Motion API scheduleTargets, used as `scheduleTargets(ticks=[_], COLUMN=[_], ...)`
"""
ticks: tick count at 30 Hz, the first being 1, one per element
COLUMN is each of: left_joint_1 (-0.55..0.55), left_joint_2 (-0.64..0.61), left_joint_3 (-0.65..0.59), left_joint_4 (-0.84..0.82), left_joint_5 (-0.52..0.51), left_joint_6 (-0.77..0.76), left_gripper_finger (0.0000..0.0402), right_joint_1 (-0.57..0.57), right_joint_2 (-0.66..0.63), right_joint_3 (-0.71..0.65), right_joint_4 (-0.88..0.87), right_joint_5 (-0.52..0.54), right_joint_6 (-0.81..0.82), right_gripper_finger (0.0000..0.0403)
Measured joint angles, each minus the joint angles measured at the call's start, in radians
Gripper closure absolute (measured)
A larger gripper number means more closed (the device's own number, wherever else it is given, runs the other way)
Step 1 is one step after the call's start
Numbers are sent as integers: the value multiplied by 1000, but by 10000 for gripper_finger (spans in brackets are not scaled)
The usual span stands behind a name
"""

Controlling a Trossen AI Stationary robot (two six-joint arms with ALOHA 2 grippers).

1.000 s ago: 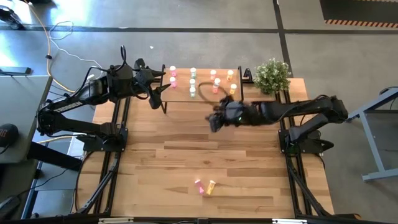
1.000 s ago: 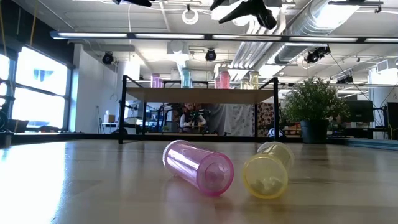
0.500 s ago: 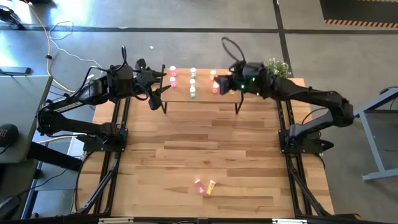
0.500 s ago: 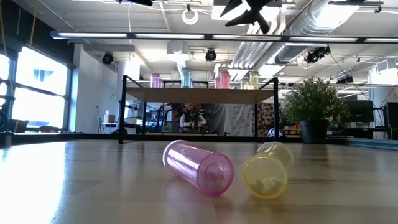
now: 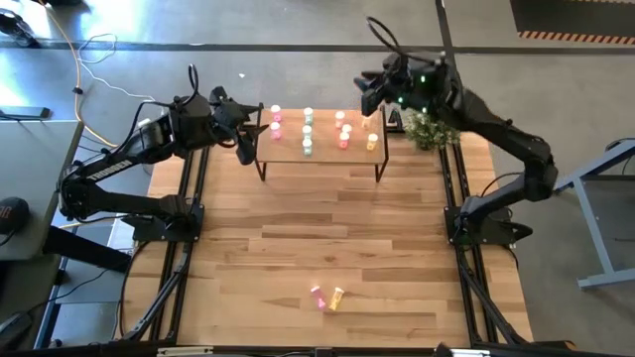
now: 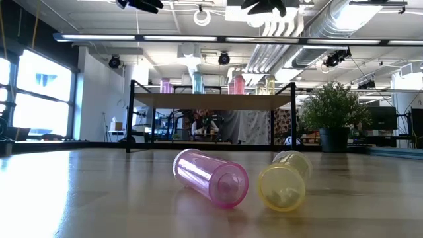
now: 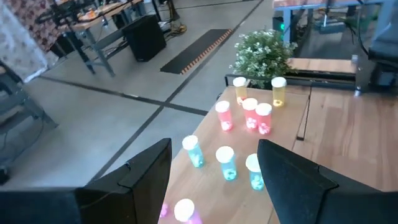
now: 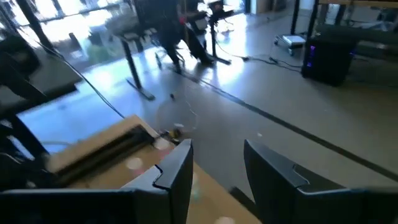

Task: Pick and place medicine bottles onto shelf by color
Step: Adjust the orange pill bottle on the shelf

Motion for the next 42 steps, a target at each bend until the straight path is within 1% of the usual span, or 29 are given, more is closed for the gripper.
scheduleTargets(ticks=[3, 5, 9, 13, 16, 18, 22, 26, 29, 32, 34, 36, 39, 42], left_joint_1=[17, 29, 50, 71, 78, 80, 79, 79, 79, 79, 79, 79, 79, 79], left_joint_2=[0, 0, 0, 0, 0, 0, 0, 0, 0, 0, 0, 0, 0, 0], left_joint_3=[0, 0, 0, 0, 0, 0, 0, 0, 0, 0, 0, 0, 0, 0], left_joint_4=[0, 0, 0, 0, -4, -9, -17, -40, -50, -52, -52, -52, -52, -52], left_joint_5=[4, -4, -11, -14, -12, -11, -11, -11, -9, 8, 9, 10, 10, 10], left_joint_6=[-44, -69, -98, -136, -141, -141, -106, -92, -97, -90, -89, -89, -88, -88], left_gripper_finger=[174, 174, 174, 174, 174, 174, 174, 174, 174, 174, 174, 174, 174, 174], right_joint_1=[-47, -78, -99, -78, -49, -23, 22, 43, 43, 43, 36, 32, 37, 40], right_joint_2=[50, 87, 157, 203, 227, 237, 257, 268, 274, 273, 275, 274, 272, 271], right_joint_3=[115, 183, 290, 327, 322, 319, 319, 318, 318, 318, 337, 370, 422, 453], right_joint_4=[-147, -264, -501, -615, -626, -611, -560, -511, -500, -490, -492, -485, -488, -491], right_joint_5=[-6, -33, -71, -102, -176, -207, -203, -219, -228, -199, -209, -216, -181, -173], right_joint_6=[-51, -27, 139, 280, 338, 340, 314, 344, 367, 445, 478, 472, 440, 423], right_gripper_finger=[270, 270, 270, 270, 270, 270, 270, 262, 241, 215, 205, 203, 205, 212])
